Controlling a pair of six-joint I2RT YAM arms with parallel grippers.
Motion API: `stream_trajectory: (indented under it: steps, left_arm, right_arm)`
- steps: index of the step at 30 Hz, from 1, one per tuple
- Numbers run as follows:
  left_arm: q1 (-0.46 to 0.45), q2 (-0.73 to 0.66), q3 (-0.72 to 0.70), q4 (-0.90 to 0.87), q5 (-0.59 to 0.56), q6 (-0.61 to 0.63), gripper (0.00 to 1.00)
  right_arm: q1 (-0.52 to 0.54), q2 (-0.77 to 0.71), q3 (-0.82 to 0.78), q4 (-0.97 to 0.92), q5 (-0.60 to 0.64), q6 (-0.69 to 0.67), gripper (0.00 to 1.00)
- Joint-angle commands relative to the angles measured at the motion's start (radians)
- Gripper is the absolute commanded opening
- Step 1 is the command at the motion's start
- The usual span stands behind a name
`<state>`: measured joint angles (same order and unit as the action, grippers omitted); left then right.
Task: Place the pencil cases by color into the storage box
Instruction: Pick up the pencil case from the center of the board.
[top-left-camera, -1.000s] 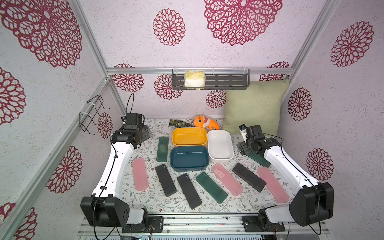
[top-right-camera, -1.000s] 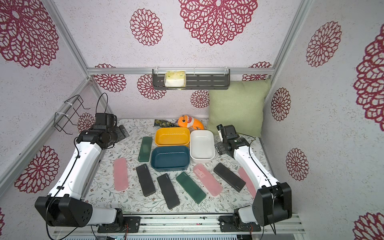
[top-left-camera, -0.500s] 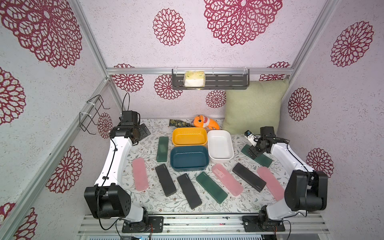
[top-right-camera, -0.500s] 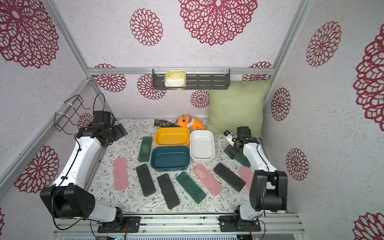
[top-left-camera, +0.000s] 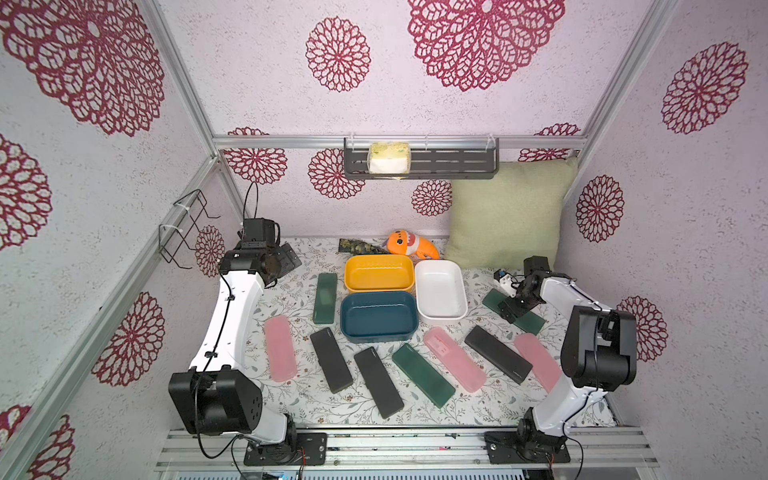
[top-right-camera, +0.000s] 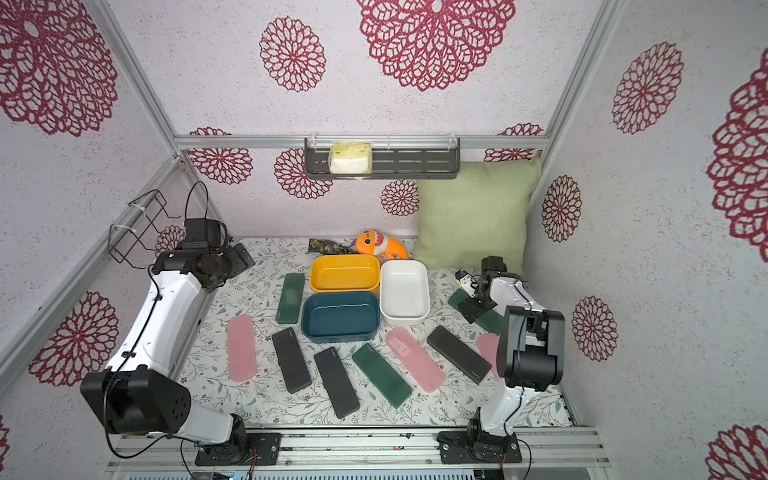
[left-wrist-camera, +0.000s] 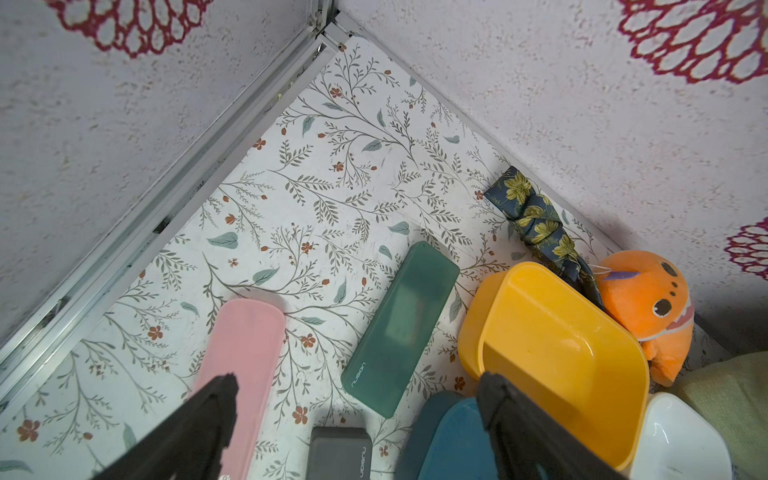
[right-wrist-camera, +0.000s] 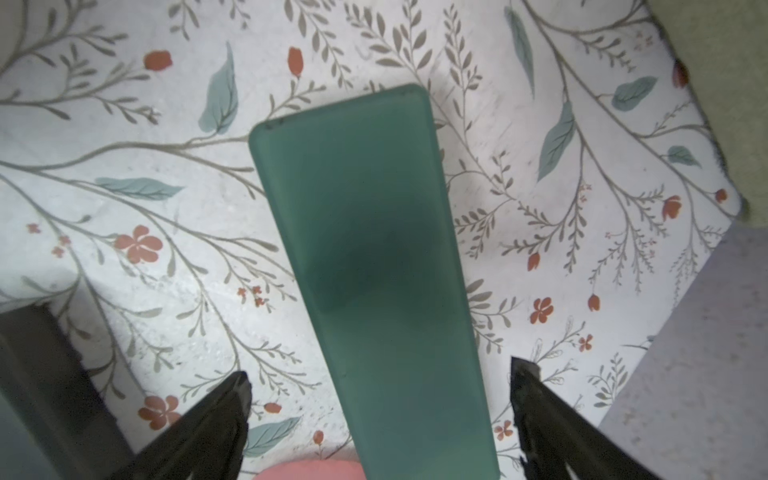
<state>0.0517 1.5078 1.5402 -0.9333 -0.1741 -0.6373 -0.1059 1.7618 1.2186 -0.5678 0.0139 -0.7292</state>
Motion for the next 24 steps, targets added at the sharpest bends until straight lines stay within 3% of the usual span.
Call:
stream_trajectory:
  steps: [1, 24]
  left_arm:
    - [0.007, 0.021, 0.030, 0.002, -0.022, -0.005, 0.97]
    - [0.007, 0.022, 0.007, 0.004, -0.038, -0.004, 0.97]
  right_arm:
    - [-0.006, 0.032, 0.025, -0.057, -0.017, -0.039, 0.99]
    - [-0.019, 0.166, 0.102, -0.100, 0.026, -0.081, 0.99]
